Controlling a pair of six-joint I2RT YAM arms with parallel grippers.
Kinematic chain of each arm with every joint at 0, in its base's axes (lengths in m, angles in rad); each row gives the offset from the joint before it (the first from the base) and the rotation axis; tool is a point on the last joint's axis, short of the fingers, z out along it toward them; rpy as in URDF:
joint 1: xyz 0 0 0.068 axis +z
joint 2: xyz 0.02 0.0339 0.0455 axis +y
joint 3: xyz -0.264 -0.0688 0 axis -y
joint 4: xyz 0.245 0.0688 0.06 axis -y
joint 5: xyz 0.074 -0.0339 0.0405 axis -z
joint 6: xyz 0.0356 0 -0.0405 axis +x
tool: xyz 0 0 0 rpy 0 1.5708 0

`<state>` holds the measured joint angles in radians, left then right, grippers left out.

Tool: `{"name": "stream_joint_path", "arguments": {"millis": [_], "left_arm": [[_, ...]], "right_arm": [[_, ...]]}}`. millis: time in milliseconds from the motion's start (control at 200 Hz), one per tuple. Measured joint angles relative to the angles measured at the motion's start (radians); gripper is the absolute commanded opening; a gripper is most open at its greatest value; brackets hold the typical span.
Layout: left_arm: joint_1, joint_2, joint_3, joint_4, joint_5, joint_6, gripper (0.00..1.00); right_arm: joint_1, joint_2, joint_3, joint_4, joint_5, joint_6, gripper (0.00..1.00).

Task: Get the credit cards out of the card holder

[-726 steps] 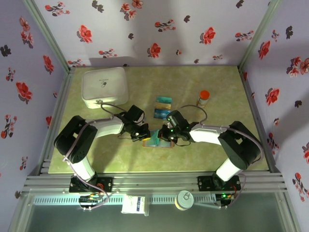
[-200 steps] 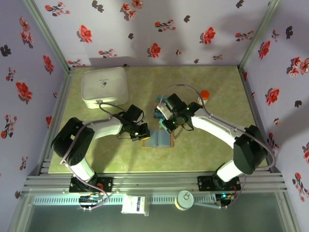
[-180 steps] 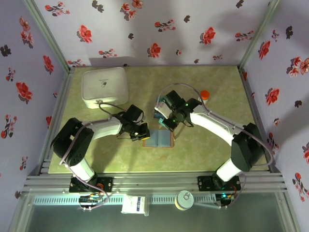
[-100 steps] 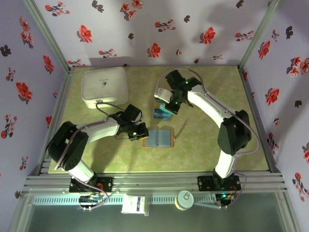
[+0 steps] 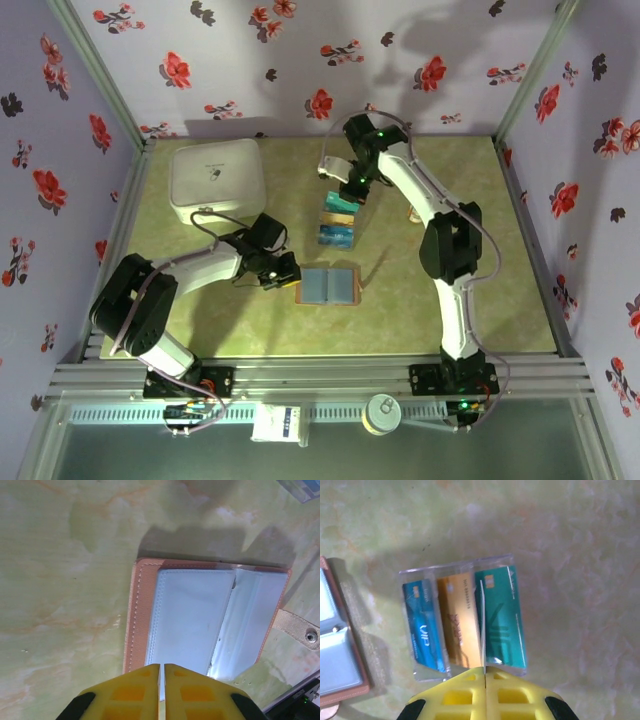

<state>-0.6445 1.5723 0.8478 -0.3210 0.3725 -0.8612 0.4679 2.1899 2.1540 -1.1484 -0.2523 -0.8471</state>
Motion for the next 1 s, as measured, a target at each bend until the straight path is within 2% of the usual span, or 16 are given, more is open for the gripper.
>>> {"name": "stream_joint_path", "arguments": {"millis": [185, 405, 580, 785, 890, 1000], "left_arm": [[0.023, 0.0, 0.0, -0.01, -0.002, 0.011, 0.11], [0.046, 0.003, 0.0, -0.018, -0.003, 0.026, 0.1], [0.056, 0.012, 0.0, -0.018, -0.003, 0.03, 0.1], [0.056, 0.016, 0.0, -0.015, -0.002, 0.03, 0.1], [0.056, 0.028, 0.0, -0.006, -0.002, 0.03, 0.1], [0.056, 0.039, 0.0, 0.002, -0.002, 0.03, 0.1]], "right_arm": [[-0.005, 0.077, 0.1, -0.036, -0.008, -0.026, 0.05], [-0.005, 0.123, 0.11, -0.051, -0.01, -0.042, 0.08], [-0.005, 0.15, 0.11, -0.055, -0.005, -0.044, 0.19], [-0.005, 0.154, 0.11, -0.053, 0.011, -0.035, 0.22], [-0.005, 0.137, 0.069, -0.015, 0.003, 0.006, 0.23], [-0.005, 0.069, -0.05, 0.063, -0.016, 0.079, 0.23]]}}
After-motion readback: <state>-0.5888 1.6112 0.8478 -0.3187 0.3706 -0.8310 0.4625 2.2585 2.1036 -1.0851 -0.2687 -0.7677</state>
